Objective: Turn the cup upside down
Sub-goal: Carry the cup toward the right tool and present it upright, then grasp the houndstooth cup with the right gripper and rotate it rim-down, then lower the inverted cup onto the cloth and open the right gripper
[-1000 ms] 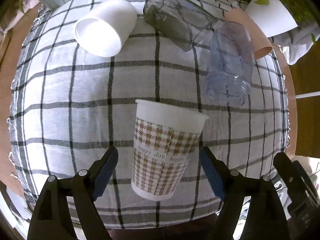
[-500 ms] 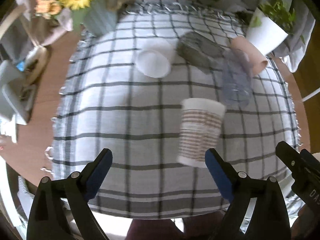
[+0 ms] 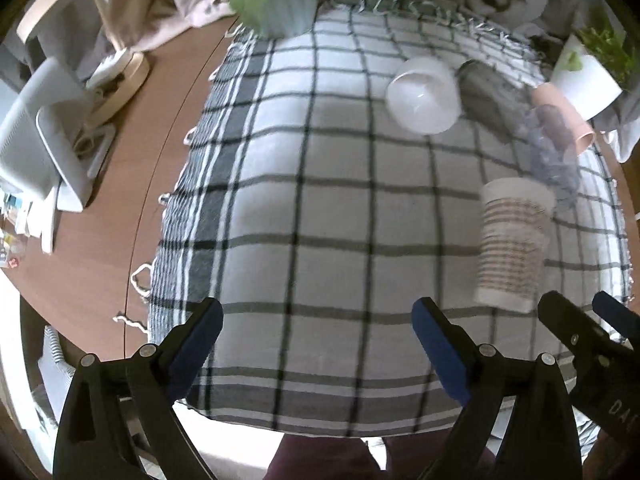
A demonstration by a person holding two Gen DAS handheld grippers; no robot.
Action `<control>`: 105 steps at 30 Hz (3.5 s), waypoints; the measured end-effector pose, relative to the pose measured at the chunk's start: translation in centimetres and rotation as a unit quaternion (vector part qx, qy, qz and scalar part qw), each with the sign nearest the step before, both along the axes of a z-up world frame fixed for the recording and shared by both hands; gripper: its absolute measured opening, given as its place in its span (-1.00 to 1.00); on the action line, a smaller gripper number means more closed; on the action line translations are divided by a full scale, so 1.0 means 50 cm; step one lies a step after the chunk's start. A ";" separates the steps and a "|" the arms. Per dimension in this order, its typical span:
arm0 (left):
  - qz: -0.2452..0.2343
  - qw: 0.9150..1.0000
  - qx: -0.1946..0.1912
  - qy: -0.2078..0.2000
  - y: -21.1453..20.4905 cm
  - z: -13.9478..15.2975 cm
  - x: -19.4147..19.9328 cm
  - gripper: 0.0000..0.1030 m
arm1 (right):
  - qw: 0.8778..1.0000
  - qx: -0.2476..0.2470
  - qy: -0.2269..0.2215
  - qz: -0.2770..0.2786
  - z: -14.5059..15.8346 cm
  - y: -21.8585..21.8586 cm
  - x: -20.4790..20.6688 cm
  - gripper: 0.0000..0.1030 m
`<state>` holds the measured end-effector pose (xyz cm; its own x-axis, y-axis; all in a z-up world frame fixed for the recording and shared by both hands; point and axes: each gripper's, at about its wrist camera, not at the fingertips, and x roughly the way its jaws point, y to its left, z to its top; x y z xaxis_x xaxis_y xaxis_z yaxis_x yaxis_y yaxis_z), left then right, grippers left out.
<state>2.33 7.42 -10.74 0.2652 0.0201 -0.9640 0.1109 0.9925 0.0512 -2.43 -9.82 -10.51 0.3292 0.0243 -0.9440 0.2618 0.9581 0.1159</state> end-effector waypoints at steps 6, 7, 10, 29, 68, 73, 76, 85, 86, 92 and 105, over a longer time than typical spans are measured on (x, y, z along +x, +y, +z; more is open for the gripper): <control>0.012 1.000 0.013 0.012 0.038 -0.039 0.006 0.88 | 0.999 0.020 0.027 0.023 -0.052 0.042 0.031 0.67; 0.012 1.000 0.014 0.013 0.040 -0.043 0.007 0.88 | 0.999 0.021 0.031 0.024 -0.060 0.047 0.036 0.65; 0.010 1.000 0.020 0.013 0.046 -0.056 0.013 0.88 | 0.999 0.025 0.039 0.021 -0.081 0.060 0.045 0.57; -0.008 1.000 0.012 0.015 0.008 -0.063 0.024 0.88 | 0.999 0.023 0.041 0.015 -0.111 0.059 0.068 0.09; 0.021 0.999 -0.020 -0.027 0.025 -0.002 0.057 0.88 | 0.995 0.062 0.079 0.025 0.003 0.013 0.097 0.07; 0.023 0.999 -0.018 -0.027 0.028 -0.003 0.061 0.88 | 0.996 0.049 0.069 0.028 0.004 0.014 0.119 0.07; 0.025 0.999 -0.018 -0.025 0.030 -0.004 0.063 0.88 | 0.997 0.041 0.062 0.029 0.003 0.016 0.131 0.07; 0.028 0.999 -0.008 -0.027 0.034 -0.001 0.066 0.88 | 0.998 0.018 0.047 0.035 -0.004 0.029 0.150 0.07; 0.028 0.999 -0.007 -0.027 0.034 -0.001 0.065 0.88 | 0.998 0.016 0.046 0.037 -0.004 0.031 0.151 0.07; 0.028 0.999 0.004 -0.035 0.033 0.008 0.061 0.88 | 0.998 0.012 0.044 0.037 -0.005 0.032 0.151 0.09; 0.009 0.998 0.019 -0.067 -0.007 0.058 0.018 0.91 | 1.000 0.010 0.008 0.024 0.049 0.005 0.078 0.65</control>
